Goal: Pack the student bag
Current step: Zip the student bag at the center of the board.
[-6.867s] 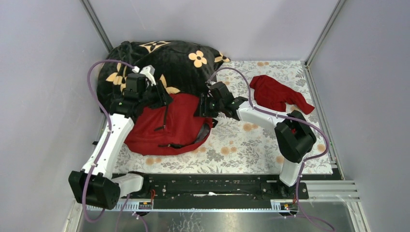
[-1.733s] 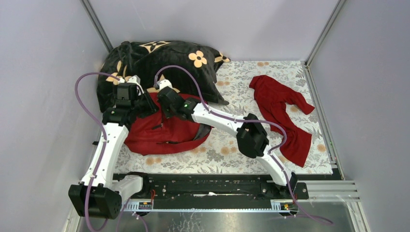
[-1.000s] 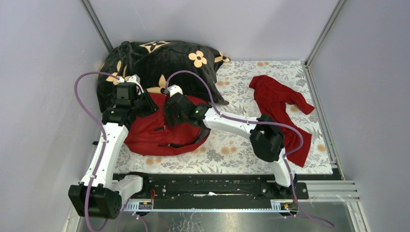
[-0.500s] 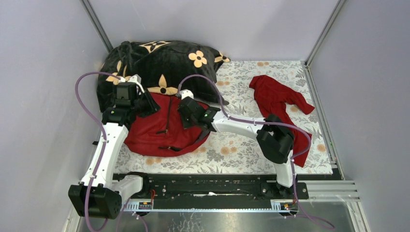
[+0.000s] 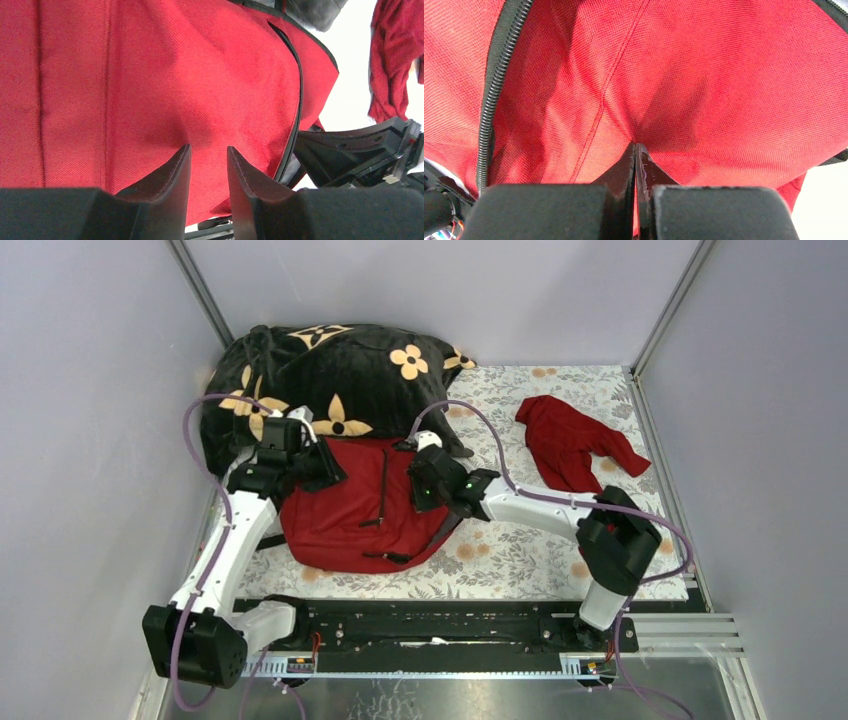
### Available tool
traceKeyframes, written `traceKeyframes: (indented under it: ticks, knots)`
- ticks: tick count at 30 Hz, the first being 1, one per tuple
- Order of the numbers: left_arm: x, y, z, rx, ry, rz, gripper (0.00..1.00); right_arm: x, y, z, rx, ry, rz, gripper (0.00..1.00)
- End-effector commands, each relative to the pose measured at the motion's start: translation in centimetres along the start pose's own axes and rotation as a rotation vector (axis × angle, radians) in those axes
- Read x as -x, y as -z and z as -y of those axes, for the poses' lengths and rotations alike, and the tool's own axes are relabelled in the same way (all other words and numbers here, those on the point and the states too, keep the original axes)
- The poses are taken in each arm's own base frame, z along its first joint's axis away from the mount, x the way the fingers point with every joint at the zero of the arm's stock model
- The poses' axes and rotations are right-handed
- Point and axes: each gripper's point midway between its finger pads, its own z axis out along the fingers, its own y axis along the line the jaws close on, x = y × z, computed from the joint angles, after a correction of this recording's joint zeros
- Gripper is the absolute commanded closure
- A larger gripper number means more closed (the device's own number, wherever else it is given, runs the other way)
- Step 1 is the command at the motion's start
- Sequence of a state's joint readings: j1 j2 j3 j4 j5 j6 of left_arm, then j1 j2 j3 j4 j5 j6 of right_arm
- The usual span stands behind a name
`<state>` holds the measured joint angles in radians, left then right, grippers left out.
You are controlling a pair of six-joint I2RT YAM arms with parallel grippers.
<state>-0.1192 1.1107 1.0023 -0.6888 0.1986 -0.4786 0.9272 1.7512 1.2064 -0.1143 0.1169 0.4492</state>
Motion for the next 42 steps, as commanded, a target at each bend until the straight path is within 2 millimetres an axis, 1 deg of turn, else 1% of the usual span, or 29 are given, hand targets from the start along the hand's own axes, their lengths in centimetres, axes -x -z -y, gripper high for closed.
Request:
traceKeyframes:
  ticks: [1,4,6,7,8,11,12,13,14,15,16,17,19,21,22,23,24,27,28,29,31,37,39,42]
  knots:
    - [-0.1,-0.5,2.6,-0.051,-0.049,0.010,0.61,-1.1,3.8,4.3,-0.152,0.004,-0.012,1.00]
    - [-0.3,-0.5,4.7,-0.080,-0.096,0.008,0.61,1.6,6.5,4.4,-0.159,0.005,0.080,1.00]
    - [-0.1,-0.6,6.0,-0.074,-0.142,0.027,0.61,2.5,7.4,4.1,-0.146,0.003,0.112,1.00]
    - [-0.1,-0.6,6.8,-0.071,-0.166,0.037,0.61,2.5,7.4,4.0,-0.137,0.003,0.114,1.00]
    - [-0.1,-0.3,8.1,-0.081,-0.195,0.051,0.59,2.2,7.2,4.0,-0.136,0.006,0.104,1.00]
    - [-0.3,-0.4,10.1,-0.071,-0.227,0.075,0.55,0.8,6.4,4.3,-0.147,0.004,0.057,1.00]
    - [-0.5,-0.6,10.6,-0.069,-0.234,0.077,0.51,0.6,6.3,4.4,-0.147,-0.004,0.048,1.00]
    - [-0.7,-0.8,11.1,-0.067,-0.242,0.081,0.44,0.4,6.3,4.4,-0.145,-0.012,0.044,0.98]
    - [-1.1,-1.0,11.6,-0.062,-0.257,0.080,0.39,0.3,6.5,4.4,-0.144,-0.020,0.046,0.86]
    - [-1.6,-1.3,12.0,-0.052,-0.273,0.076,0.34,0.4,6.7,4.4,-0.137,-0.029,0.052,0.71]
    - [-1.9,-1.5,12.4,-0.039,-0.291,0.077,0.30,0.5,7.0,4.5,-0.136,-0.039,0.061,0.64]
    - [-2.4,-1.9,12.7,-0.022,-0.311,0.073,0.27,0.5,7.3,4.5,-0.132,-0.049,0.072,0.60]
    - [-3.1,-2.7,12.7,0.042,-0.341,0.073,0.26,0.6,8.0,4.5,-0.118,-0.070,0.091,0.57]
    - [-3.5,-3.6,12.2,0.114,-0.371,0.064,0.29,0.6,8.6,4.4,-0.103,-0.090,0.109,0.56]
    - [-3.7,-4.0,11.6,0.163,-0.384,0.062,0.33,0.6,8.8,4.4,-0.099,-0.099,0.116,0.56]
    - [-3.8,-4.6,10.7,0.226,-0.394,0.057,0.39,0.7,9.1,4.4,-0.096,-0.109,0.124,0.56]
    - [-3.6,-4.8,9.7,0.289,-0.393,0.065,0.47,0.6,9.3,4.4,-0.091,-0.115,0.129,0.56]
    - [-2.9,-4.3,7.2,0.430,-0.394,0.100,0.80,1.0,9.6,3.8,-0.057,-0.122,0.144,0.57]
    - [-2.8,-4.0,7.0,0.434,-0.387,0.107,0.85,1.1,9.5,3.6,-0.047,-0.120,0.142,0.57]
    - [-3.0,-3.9,6.7,0.424,-0.378,0.102,0.88,1.3,9.4,3.3,-0.043,-0.117,0.136,0.57]
    - [-3.1,-3.6,6.6,0.351,-0.341,0.089,0.90,1.9,8.9,2.5,-0.024,-0.111,0.129,0.58]
    - [-3.2,-2.8,6.8,0.107,-0.211,0.031,0.91,4.5,6.8,-0.1,0.039,-0.104,0.128,0.58]
    - [-3.3,-2.7,6.6,0.061,-0.193,0.012,0.91,5.2,6.1,-1.3,0.077,-0.109,0.130,0.56]
    - [-3.4,-2.8,5.7,0.037,-0.171,-0.010,0.91,6.2,5.2,-2.8,0.120,-0.121,0.132,0.50]
